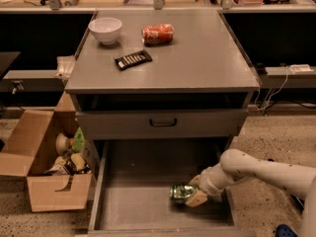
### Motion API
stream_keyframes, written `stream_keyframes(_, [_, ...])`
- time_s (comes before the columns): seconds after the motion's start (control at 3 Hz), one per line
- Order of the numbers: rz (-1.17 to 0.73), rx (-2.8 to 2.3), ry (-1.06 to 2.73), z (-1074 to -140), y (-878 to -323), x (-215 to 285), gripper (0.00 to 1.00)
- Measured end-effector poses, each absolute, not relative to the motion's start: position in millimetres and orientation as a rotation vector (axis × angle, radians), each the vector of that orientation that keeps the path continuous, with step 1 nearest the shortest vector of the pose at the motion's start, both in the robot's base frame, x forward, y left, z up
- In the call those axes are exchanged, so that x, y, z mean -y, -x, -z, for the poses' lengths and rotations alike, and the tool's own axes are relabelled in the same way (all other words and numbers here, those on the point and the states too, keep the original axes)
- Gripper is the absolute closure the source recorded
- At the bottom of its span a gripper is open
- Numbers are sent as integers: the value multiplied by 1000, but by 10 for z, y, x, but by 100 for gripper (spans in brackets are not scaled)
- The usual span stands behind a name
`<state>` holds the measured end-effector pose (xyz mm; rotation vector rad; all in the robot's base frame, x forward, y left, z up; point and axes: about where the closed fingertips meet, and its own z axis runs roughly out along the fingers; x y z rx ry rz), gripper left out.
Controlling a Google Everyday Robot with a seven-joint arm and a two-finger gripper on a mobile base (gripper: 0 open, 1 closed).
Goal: Pick green can from middle drawer and place on counter
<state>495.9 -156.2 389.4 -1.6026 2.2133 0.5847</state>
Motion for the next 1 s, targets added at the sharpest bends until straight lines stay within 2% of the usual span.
stream_keyframes(0.33, [-567, -2089, 1566, -4481, -4965, 1555, 100])
stream_keyframes(0.67, [-527, -1961, 1566, -5141, -4912, 1715, 100])
stream_keyframes(1.0, [-524, -1952, 1575, -5169, -4869, 1751, 100])
